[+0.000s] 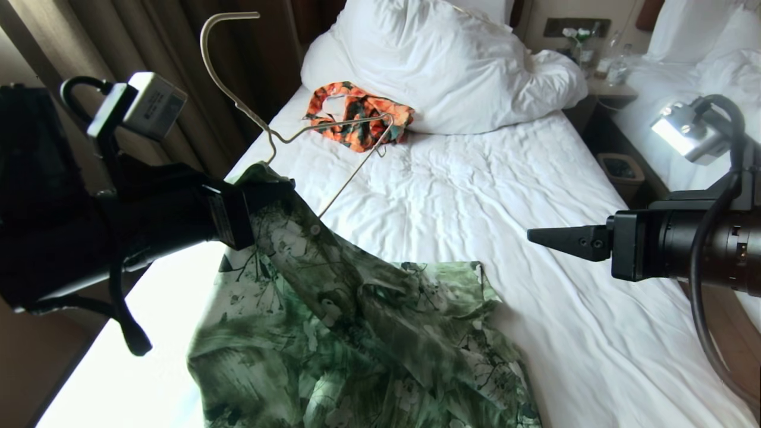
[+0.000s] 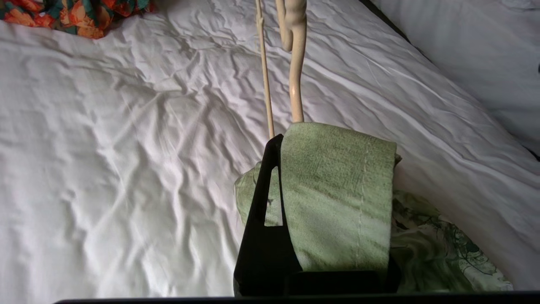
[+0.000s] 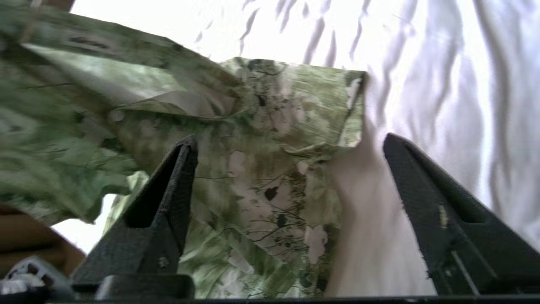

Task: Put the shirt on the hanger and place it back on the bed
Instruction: Hook the other side of the shirt onto the hanger

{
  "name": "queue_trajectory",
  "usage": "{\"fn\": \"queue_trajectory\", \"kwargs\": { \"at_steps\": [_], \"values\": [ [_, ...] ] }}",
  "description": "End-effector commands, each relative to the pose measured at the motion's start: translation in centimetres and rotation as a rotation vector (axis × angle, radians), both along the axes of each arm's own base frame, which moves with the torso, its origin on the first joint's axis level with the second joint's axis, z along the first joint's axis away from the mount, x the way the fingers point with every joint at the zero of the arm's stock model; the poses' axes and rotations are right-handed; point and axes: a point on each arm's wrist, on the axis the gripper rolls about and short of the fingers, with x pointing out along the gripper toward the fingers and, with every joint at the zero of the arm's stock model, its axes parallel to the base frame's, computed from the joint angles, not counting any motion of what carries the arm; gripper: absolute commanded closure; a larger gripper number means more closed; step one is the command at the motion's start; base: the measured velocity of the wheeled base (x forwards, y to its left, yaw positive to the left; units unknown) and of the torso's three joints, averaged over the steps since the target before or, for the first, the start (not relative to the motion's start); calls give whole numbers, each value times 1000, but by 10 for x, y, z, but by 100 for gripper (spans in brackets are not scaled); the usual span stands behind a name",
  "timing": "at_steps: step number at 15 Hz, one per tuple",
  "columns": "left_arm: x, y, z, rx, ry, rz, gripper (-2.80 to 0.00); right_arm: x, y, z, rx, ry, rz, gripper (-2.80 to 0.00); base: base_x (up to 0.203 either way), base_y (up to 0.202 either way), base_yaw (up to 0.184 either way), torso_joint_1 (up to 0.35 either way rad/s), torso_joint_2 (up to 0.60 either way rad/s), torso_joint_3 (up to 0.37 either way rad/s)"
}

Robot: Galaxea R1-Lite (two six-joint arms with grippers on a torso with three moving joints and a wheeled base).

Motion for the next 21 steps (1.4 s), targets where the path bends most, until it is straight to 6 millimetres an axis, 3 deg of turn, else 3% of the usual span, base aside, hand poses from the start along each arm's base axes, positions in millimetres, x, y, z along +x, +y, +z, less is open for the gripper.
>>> {"fn": "queue_trajectory", "kwargs": {
  "at_steps": [1,3,6,12,16,21],
  "values": [
    [-5,2,4,-8,-19,-1,0,26,-8,-11,-46,64,-109,0,0,0,0,0,0,0],
    [-8,3,4,-8,-15,-5,0,33,-7,-19,-93,140,-128,0,0,0,0,0,0,0],
    [-11,4,6,-11,-25,-6,0,28,1,-26,-163,209,-126,0,0,0,0,0,0,0],
    [-11,4,7,-14,-31,-9,0,29,37,-56,-392,190,-230,0,0,0,0,0,0,0],
    [-13,3,8,-14,-32,-14,0,33,46,-73,-487,87,-211,0,0,0,0,0,0,0],
    [-18,3,7,-15,-34,-26,0,44,49,-68,-310,111,30,0,0,0,0,0,0,0]
  ]
}}
